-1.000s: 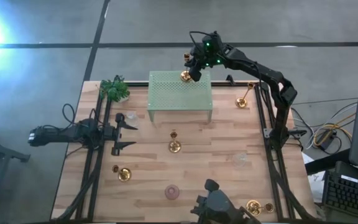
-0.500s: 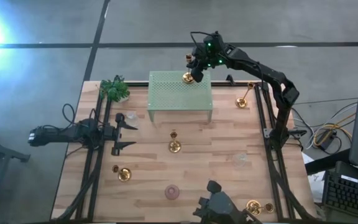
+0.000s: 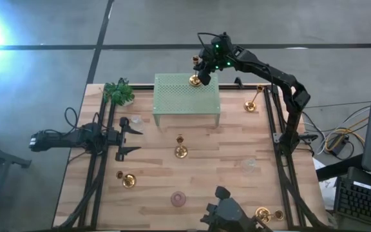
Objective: Pick & Place candle stick holders
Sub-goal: Put the gold candle holder on the shelf, then put the transparent glass candle holder on the shelf
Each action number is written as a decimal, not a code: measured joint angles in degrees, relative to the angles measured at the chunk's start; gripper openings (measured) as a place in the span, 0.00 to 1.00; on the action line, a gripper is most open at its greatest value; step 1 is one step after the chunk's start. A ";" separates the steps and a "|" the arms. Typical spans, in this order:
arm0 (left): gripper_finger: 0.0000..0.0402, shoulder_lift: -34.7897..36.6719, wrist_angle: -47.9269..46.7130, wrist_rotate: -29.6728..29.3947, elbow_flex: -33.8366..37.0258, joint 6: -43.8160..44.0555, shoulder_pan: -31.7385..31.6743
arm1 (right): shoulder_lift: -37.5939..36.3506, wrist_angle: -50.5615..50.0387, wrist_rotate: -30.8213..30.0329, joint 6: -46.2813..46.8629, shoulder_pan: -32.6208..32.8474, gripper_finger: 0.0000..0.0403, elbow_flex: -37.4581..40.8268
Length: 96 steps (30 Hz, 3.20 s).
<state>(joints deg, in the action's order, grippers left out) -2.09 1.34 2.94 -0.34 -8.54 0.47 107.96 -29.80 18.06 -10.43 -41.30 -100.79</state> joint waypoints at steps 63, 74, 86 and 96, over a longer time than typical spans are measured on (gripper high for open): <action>0.70 0.02 -0.01 0.00 0.00 0.00 0.00 | -55.42 -17.51 -0.04 17.35 17.41 0.23 38.45; 0.70 0.02 0.00 0.00 0.00 0.00 -0.01 | -70.22 -16.44 -10.16 34.91 34.47 0.09 58.52; 0.70 0.02 -0.01 0.00 0.00 0.00 0.00 | -80.61 -18.49 -27.34 45.78 52.64 0.02 63.70; 0.70 0.02 0.00 0.00 0.00 0.00 -0.02 | -74.97 -22.92 -36.73 56.10 64.43 0.02 64.06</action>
<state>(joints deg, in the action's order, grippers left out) -2.07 1.34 2.94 -0.34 -8.54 0.45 33.00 -52.72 -18.67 45.67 23.13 -36.73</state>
